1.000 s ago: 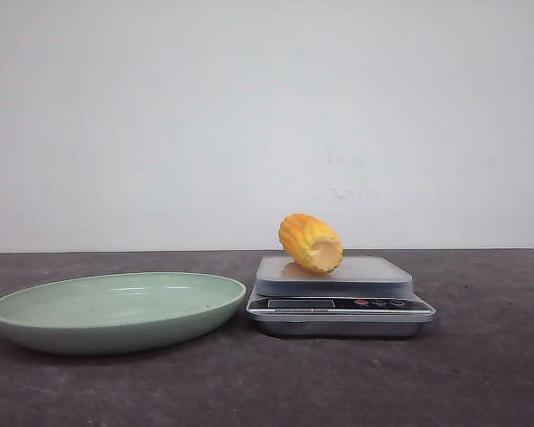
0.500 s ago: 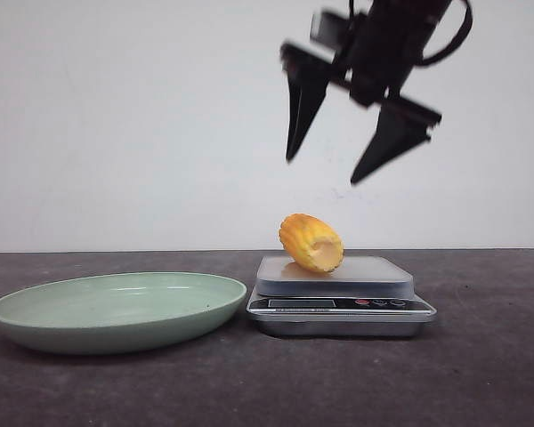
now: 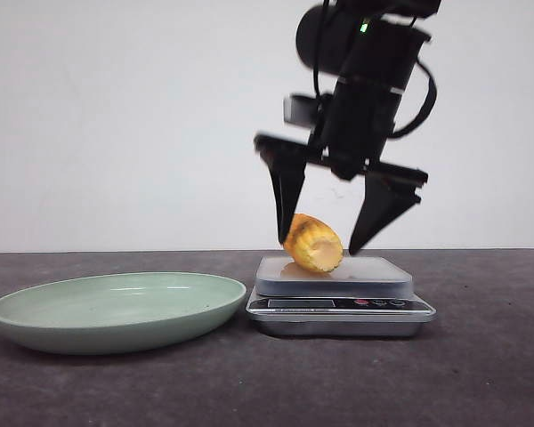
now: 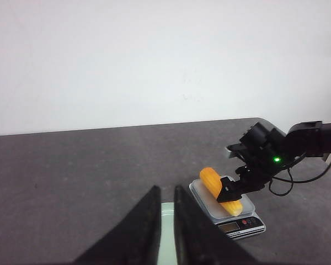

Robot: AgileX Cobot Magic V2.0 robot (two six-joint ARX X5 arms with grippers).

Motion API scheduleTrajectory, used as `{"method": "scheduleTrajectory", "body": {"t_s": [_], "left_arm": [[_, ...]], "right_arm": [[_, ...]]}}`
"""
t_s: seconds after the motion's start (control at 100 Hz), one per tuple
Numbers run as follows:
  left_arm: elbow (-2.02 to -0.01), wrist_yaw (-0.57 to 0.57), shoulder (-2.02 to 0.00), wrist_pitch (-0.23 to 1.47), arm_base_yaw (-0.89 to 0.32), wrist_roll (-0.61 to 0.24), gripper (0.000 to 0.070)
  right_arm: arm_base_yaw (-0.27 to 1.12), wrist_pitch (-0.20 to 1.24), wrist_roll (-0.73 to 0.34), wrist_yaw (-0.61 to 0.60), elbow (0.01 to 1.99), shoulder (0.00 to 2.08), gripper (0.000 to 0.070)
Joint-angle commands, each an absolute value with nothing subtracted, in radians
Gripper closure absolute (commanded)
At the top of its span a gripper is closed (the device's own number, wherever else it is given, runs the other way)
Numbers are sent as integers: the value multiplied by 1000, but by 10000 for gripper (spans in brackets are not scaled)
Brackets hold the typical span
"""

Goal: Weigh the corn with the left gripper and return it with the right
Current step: 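Lower the right gripper onto the corn on the scale and grasp, then carry the corn with the right gripper over the green plate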

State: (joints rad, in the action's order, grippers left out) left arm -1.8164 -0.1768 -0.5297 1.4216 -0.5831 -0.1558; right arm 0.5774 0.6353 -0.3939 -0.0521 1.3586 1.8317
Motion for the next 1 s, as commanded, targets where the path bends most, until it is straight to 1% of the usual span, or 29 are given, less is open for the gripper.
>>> {"method": "scheduleTrajectory", "body": {"t_s": [0.0, 0.03, 0.07, 0.08, 0.24, 0.39, 0.6, 0.81, 0.99], "left_arm": [[-1829, -175, -530, 1460, -590, -143, 700], [-1828, -175, -530, 1460, -590, -143, 700], [-1826, -175, -530, 1460, -590, -143, 700], [-1826, -175, -530, 1460, -590, -143, 700], [-1817, -176, -530, 1460, -590, -144, 700], [-1808, -177, -530, 1460, -590, -143, 700], [-1779, -221, -530, 1460, -590, -142, 700], [-1754, -271, -530, 1459, -590, -143, 700], [-1747, -297, -530, 1459, -589, -144, 700]], "right_arm": [[587, 640, -429, -36, 1378, 1865, 350], [588, 641, -434, -33, 1378, 1871, 479], [589, 645, -435, -31, 1378, 1872, 670], [589, 644, -435, -31, 1378, 1872, 700], [598, 608, -450, -25, 1383, 1860, 693], [595, 604, -449, -6, 1427, 1798, 693], [612, 591, -375, 1, 1555, 1667, 693], [697, 576, -298, 1, 1700, 1578, 693], [772, 553, -280, 1, 1724, 1570, 693]]}}
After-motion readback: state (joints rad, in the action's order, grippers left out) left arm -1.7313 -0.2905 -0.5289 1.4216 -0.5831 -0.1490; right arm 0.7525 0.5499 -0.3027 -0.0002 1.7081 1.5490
